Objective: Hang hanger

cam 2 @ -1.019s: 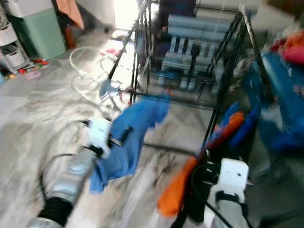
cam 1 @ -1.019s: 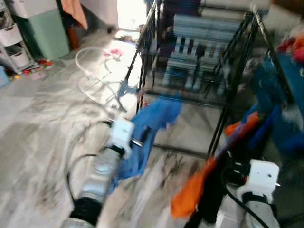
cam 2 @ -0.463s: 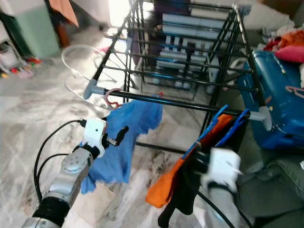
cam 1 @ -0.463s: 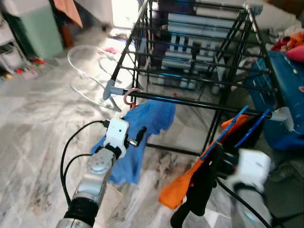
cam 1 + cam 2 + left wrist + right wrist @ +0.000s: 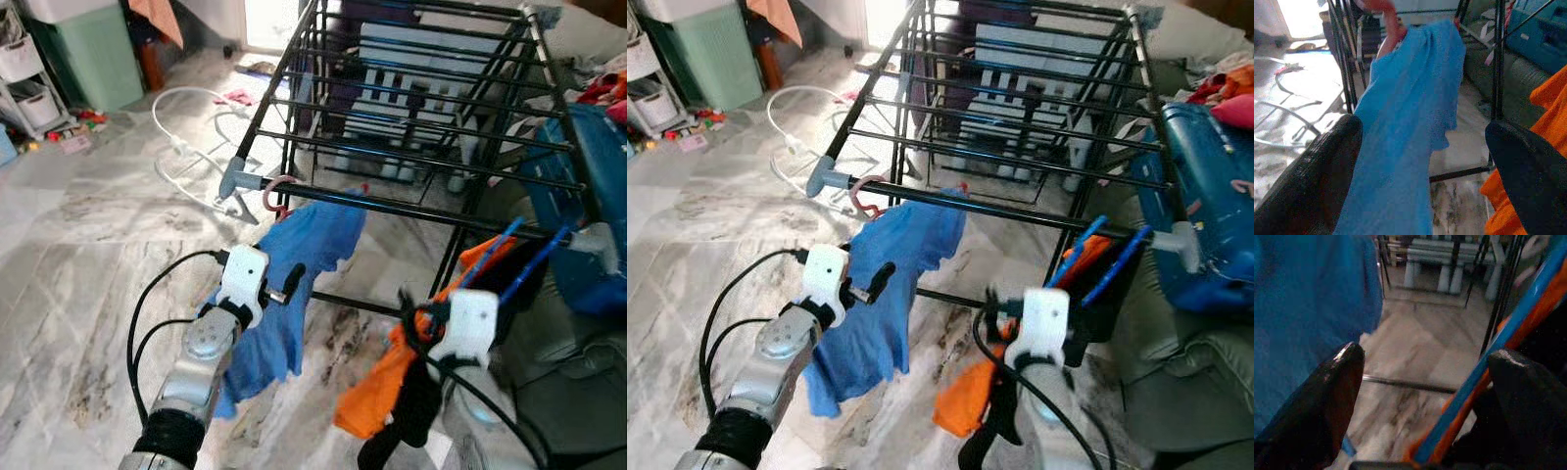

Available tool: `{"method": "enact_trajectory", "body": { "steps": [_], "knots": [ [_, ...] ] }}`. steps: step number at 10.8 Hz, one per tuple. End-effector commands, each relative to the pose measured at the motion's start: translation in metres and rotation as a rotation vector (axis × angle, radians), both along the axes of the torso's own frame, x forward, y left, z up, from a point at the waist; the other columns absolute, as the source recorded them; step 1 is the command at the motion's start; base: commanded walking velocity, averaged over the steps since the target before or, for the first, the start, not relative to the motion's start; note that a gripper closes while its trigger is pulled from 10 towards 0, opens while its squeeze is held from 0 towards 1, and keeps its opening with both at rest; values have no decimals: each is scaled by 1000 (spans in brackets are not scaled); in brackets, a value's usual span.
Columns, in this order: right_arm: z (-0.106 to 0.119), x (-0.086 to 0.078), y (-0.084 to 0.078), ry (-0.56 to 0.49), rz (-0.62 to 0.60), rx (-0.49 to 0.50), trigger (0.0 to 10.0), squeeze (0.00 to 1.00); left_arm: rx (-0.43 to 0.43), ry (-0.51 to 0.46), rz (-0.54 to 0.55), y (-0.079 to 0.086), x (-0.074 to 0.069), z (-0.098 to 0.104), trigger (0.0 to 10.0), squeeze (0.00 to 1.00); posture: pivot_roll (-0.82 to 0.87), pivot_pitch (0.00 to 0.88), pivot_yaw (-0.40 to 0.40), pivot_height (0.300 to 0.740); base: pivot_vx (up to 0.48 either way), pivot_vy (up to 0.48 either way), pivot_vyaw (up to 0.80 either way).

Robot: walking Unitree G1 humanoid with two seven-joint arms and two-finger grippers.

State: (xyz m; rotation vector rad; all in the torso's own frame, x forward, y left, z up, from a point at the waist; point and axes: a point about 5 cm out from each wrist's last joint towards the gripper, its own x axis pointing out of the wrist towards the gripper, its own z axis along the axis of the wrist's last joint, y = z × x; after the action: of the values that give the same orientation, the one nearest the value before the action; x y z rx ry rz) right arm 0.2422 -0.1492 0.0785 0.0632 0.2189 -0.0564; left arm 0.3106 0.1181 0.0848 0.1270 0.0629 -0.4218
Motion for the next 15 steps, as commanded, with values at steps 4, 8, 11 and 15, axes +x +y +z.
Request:
{"method": "enact_trajectory", "body": {
  "steps": [4,8,11,15],
  "knots": [
    [-22,-22,-28,151,-129,-16,10000,459,16,25,-29,-4,-1,-2,10000,0,77,113,-56,740,0,0,0],
    [-17,-21,-55,140,-195,-51,10000,463,23,40,-47,-7,0,-4,10000,0,72,114,-46,740,0,0,0],
    [0,6,-61,92,-124,-75,10000,459,28,46,-47,-8,0,-4,10000,0,82,114,-52,740,0,0,0],
    [-1,12,-73,123,-111,-54,0,431,31,67,-24,-5,-3,-9,10000,0,91,120,-67,740,0,0,0]
  ]
}}
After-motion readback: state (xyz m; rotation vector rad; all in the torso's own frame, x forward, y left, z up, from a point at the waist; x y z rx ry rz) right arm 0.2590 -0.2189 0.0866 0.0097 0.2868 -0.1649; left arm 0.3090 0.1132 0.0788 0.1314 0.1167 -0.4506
